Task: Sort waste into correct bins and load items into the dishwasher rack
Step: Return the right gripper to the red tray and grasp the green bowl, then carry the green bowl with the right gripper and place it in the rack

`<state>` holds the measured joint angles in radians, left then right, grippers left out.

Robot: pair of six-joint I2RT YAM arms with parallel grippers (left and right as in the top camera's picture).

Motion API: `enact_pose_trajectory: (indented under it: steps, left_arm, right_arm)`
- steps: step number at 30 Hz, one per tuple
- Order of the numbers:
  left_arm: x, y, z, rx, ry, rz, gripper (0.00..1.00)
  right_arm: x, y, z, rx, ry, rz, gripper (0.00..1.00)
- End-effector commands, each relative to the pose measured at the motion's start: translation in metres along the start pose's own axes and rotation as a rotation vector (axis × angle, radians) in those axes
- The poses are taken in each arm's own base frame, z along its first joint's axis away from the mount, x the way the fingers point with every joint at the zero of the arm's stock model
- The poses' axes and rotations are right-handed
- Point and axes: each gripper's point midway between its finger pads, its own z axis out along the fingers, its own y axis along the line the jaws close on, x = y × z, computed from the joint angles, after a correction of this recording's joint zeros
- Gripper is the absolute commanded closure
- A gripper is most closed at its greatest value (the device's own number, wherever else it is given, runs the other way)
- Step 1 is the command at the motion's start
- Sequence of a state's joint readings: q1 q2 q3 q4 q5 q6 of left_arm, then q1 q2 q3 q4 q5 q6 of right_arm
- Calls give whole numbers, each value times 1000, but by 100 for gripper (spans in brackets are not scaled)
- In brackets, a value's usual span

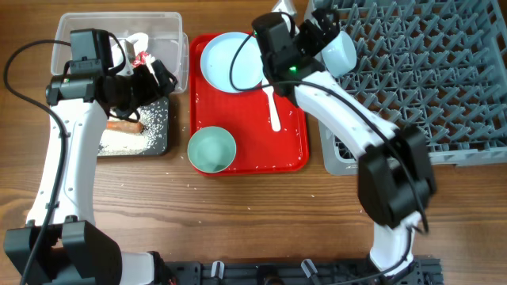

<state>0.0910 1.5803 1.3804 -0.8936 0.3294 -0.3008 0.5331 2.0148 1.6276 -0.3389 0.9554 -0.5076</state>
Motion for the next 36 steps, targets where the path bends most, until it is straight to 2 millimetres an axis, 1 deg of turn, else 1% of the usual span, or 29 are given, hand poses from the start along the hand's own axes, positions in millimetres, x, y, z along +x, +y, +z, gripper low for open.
enact_pose_trajectory:
  steps: [1,2,3,4,5,6,7,8,10,11,14,15,17,18,20,22,23,24,25,26,27,30,32,33,35,36]
  left_arm:
    - [-4,1,0,-4,-8,8,0]
    - [-4,1,0,-4,-8,8,0]
    - [-4,1,-1,-4,-8,8,0]
    - [-4,1,0,-4,-8,8,0]
    - [-4,1,-1,-4,-8,8,0]
    - [-4,1,0,-4,-8,8,0]
    - [-4,1,0,-4,-8,8,0]
    - [-4,1,0,-4,-8,8,0]
    - [-4,1,0,-4,-8,8,0]
    - [-4,1,0,-4,-8,8,0]
    - [-4,1,0,-4,-8,8,0]
    - [-4,1,0,-4,-8,8,0]
    - [-4,1,0,-4,-8,8,0]
    - [-4,1,0,-4,-8,8,0]
    - [-4,1,0,-4,-8,8,0]
    - [-4,1,0,-4,-8,8,0]
    - [-4,1,0,-4,-8,8,0]
    - [-4,1,0,-4,-8,8,0]
    - [-4,1,0,-4,-8,8,0]
    - [-4,1,0,-4,-8,8,0]
    - [-4,1,0,-4,-8,8,0]
    - [-4,1,0,-4,-8,8,0]
    - [-4,1,0,-4,-8,8,0]
    - [-4,1,0,-4,-8,8,0]
    - [-4,1,0,-4,-8,8,0]
    - [-4,1,-1,-4,-8,8,0]
  right_arm:
    - [-36,57,-77,-677,-162,392,0]
    - [-41,72,-101,-856,-166,433,0]
    - [-49,93,-147,-1157,-181,466,0]
    - [-50,101,-170,-1301,-173,480,0]
    - [-49,107,-187,-1416,-143,501,12]
    - [-47,115,-202,-1519,-75,536,14]
    - [-40,127,-207,-1561,26,570,18]
    - [-32,138,-206,-1549,102,580,27]
    - [-12,164,-198,-1470,262,597,32]
    - [-1,179,-196,-1434,330,594,33]
    - [23,217,-198,-1372,481,582,44]
    - [33,230,-198,-1338,535,588,51]
    - [57,248,-189,-1235,638,613,55]
    - [66,253,-184,-1207,667,616,56]
    - [76,257,-180,-1187,679,611,56]
    - [78,258,-178,-1185,682,611,57]
    - [77,258,-178,-1186,678,612,61]
    - [77,258,-178,-1184,674,612,66]
    - [76,258,-177,-1180,672,613,75]
    - [76,258,-177,-1181,671,614,87]
    - [76,258,-177,-1181,669,615,96]
    - [75,258,-175,-1175,664,619,96]
    - [74,254,-168,-1164,661,632,96]
    - [74,250,-165,-1161,663,638,96]
    - [66,220,-154,-1167,617,654,96]
    - [59,201,-151,-1170,578,661,96]
